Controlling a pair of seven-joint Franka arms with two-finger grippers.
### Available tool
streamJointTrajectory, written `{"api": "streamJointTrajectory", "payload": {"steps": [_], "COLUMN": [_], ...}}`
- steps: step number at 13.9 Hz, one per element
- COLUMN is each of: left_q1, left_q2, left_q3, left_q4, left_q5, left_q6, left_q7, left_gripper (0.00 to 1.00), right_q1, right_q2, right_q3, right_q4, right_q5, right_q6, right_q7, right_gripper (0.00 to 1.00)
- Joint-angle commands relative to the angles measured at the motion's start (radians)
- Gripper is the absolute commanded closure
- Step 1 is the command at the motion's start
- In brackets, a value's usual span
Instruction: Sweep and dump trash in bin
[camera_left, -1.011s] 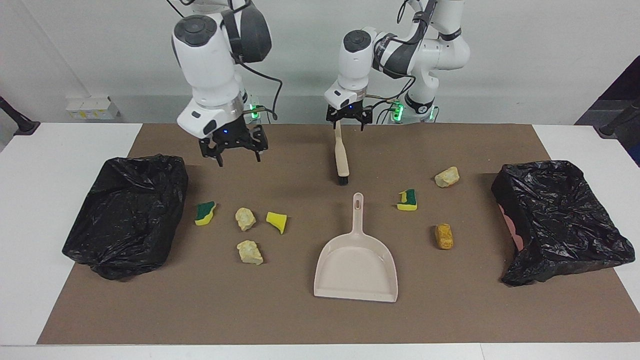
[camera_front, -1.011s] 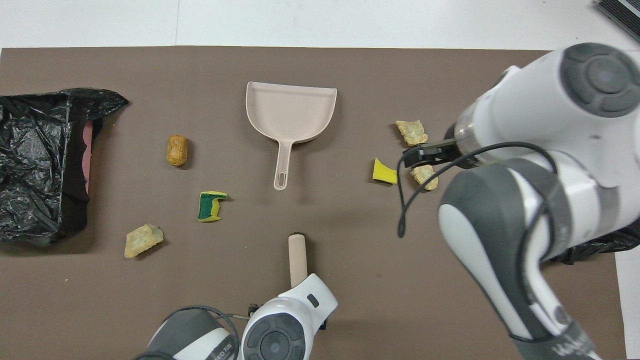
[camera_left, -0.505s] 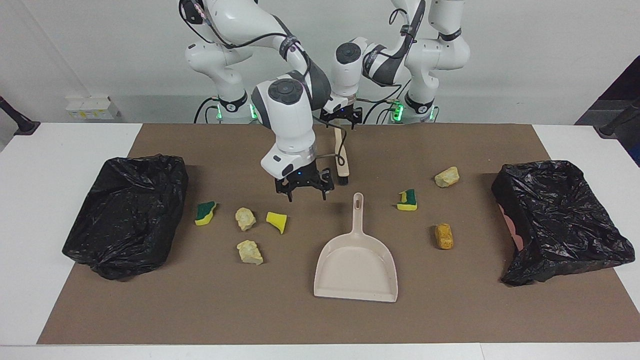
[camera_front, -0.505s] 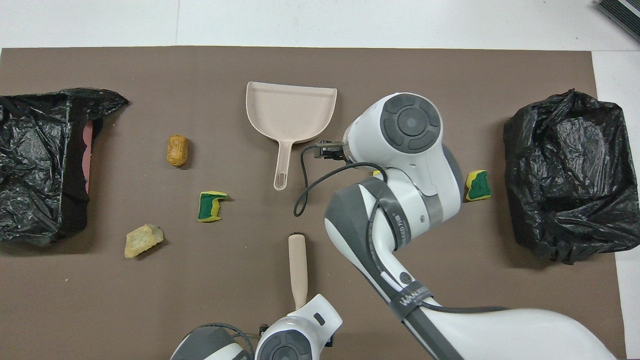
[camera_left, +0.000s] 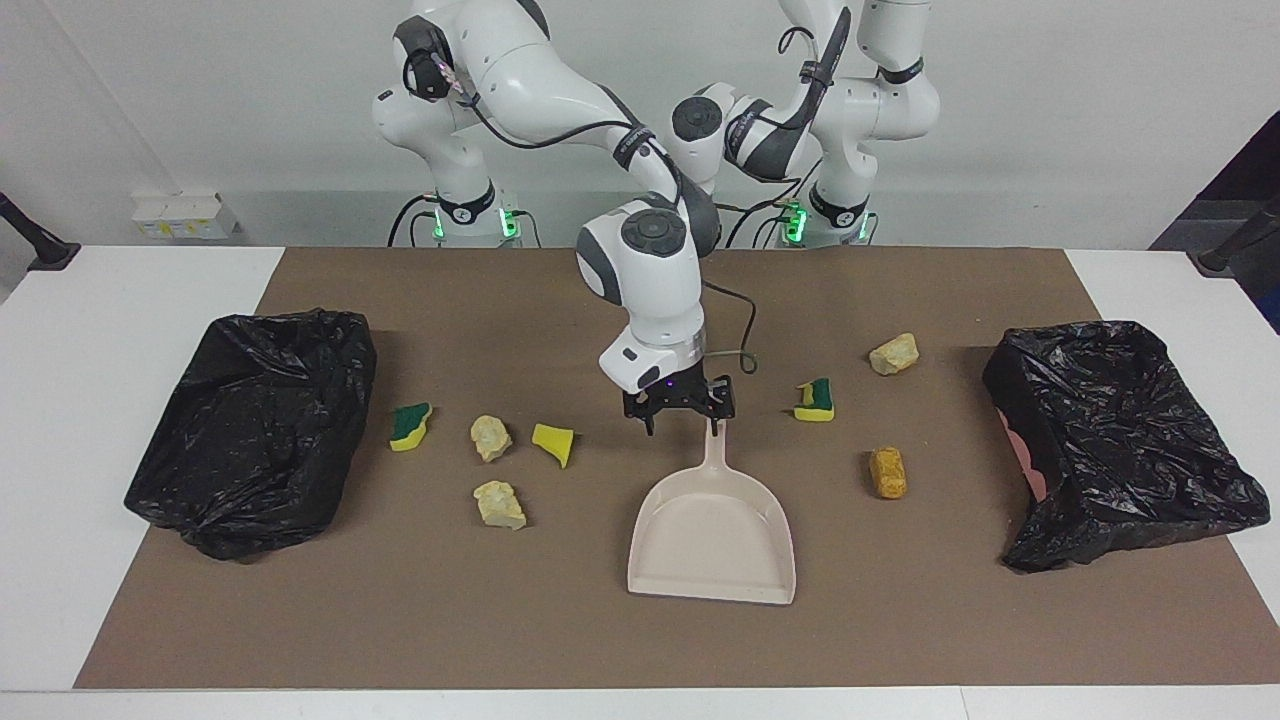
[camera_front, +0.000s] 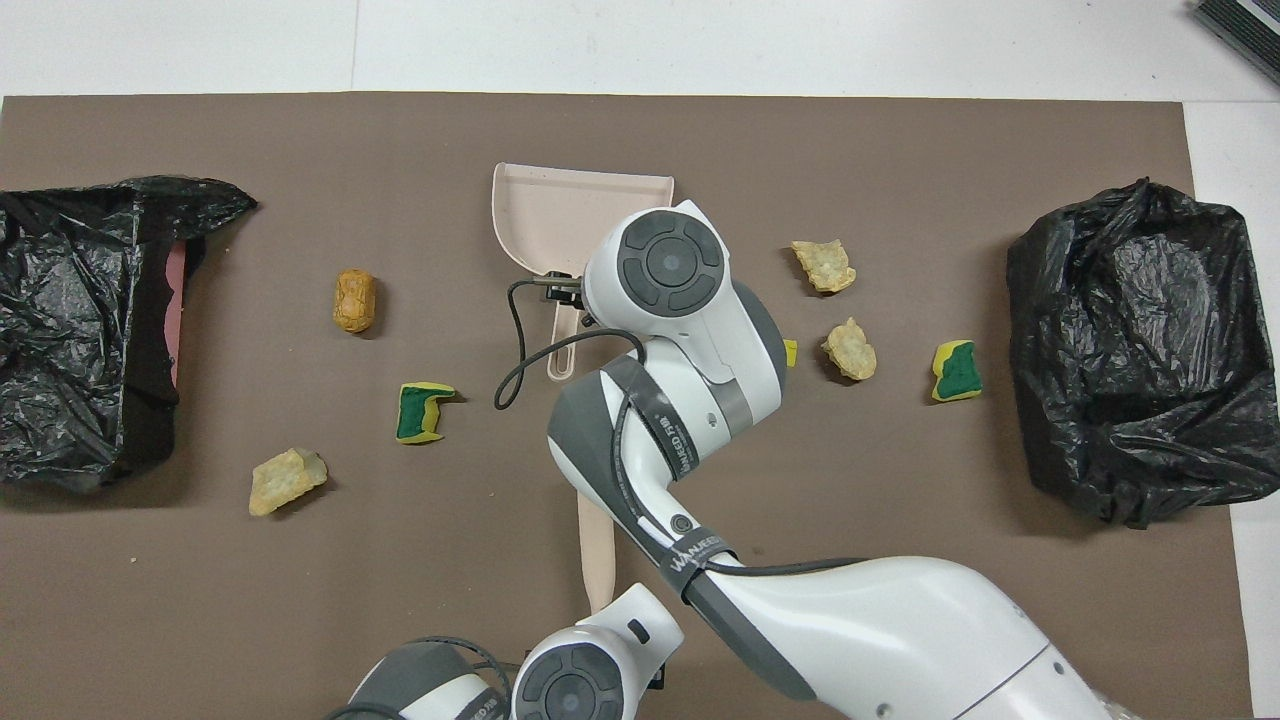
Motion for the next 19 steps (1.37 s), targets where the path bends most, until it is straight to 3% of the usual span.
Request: {"api": "streamJointTrajectory", "payload": {"steps": [1, 5, 6, 10, 12, 13, 17, 18, 19], "left_q1": [-0.004, -0.003, 0.002, 0.014, 0.020, 0.040, 0.057, 0.057, 0.057], "left_q2": [-0.010, -0.006, -0.002, 0.005, 0.004, 0.002, -0.041, -0.068, -0.099], "left_q3": [0.002, 0.005, 0.005, 0.008, 0.011, 0.013, 0.094, 0.141, 0.192], "left_q4": [-0.010, -0.006, -0.003, 0.000, 0.013, 0.017, 0.042, 0.054, 0.068], "left_q5": [-0.016, -0.016, -0.016, -0.006, -0.002, -0.002, 0.003, 0.003, 0.006], "left_q6": [0.006, 0.003, 0.002, 0.000, -0.030, -0.058, -0.206, -0.268, -0.302], "left_q7": [0.013, 0.028, 0.045, 0.091, 0.128, 0.163, 0.293, 0.344, 0.371], "left_gripper": [0.81, 1.00, 1.00, 1.00, 1.00, 1.00, 1.00, 1.00, 1.00], "right_q1": [0.014, 0.068, 0.068, 0.076, 0.076, 0.074, 0.065, 0.057, 0.057], "right_q2": [0.027, 0.042, 0.048, 0.036, 0.034, 0.034, 0.033, 0.034, 0.034], "right_q3": [-0.001, -0.006, -0.003, -0.003, -0.003, -0.003, -0.003, -0.001, -0.001], "right_q4": [0.051, 0.043, 0.042, 0.039, 0.037, 0.036, 0.034, 0.035, 0.034], "right_q5": [0.000, -0.018, -0.044, -0.062, -0.063, -0.063, -0.112, -0.117, -0.114], "right_q6": [-0.013, -0.020, -0.023, -0.039, -0.062, -0.066, -0.114, -0.121, -0.119], "right_q7": [0.026, 0.070, 0.081, 0.076, 0.070, 0.067, 0.059, 0.059, 0.059], "right_gripper": [0.09, 0.16, 0.20, 0.52, 0.77, 0.81, 0.77, 0.51, 0.45]}}
